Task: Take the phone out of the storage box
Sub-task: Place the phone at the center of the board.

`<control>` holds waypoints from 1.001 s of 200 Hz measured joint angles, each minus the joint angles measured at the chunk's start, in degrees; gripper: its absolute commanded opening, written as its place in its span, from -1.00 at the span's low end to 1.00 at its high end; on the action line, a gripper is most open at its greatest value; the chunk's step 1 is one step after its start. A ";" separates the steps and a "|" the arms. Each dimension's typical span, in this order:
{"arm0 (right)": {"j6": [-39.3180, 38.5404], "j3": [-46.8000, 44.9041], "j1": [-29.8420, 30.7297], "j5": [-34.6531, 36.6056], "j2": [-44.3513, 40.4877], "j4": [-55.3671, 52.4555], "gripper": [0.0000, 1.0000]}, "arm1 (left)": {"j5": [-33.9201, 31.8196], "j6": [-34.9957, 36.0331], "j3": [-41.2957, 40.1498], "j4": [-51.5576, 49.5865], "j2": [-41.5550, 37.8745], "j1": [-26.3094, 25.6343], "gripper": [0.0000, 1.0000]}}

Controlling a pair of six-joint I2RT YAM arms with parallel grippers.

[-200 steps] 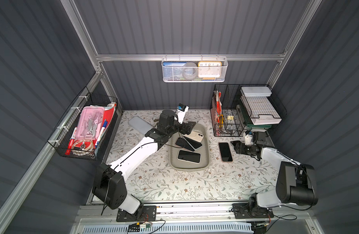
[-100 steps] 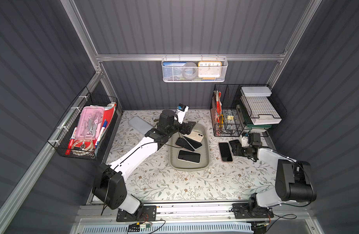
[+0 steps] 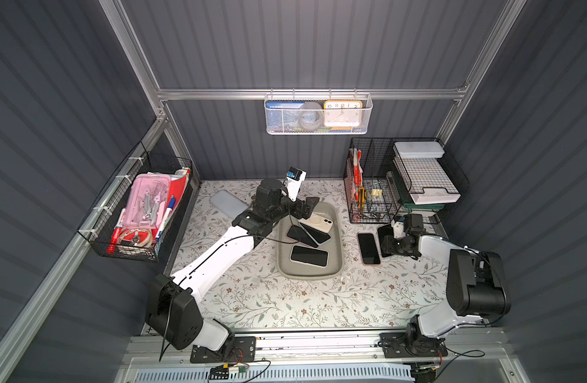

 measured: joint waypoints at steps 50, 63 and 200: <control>-1.22 1.16 -0.04 -0.17 1.42 -1.09 0.24 | 0.02 -0.04 0.00 -0.17 -0.02 0.00 0.70; -1.68 1.92 -0.04 -0.15 2.03 -1.36 0.30 | 0.04 -0.15 0.00 -0.24 -0.02 0.00 0.70; -3.28 2.60 -0.02 2.86 0.42 -2.78 0.60 | -0.22 -0.81 0.68 -0.68 0.20 0.00 0.71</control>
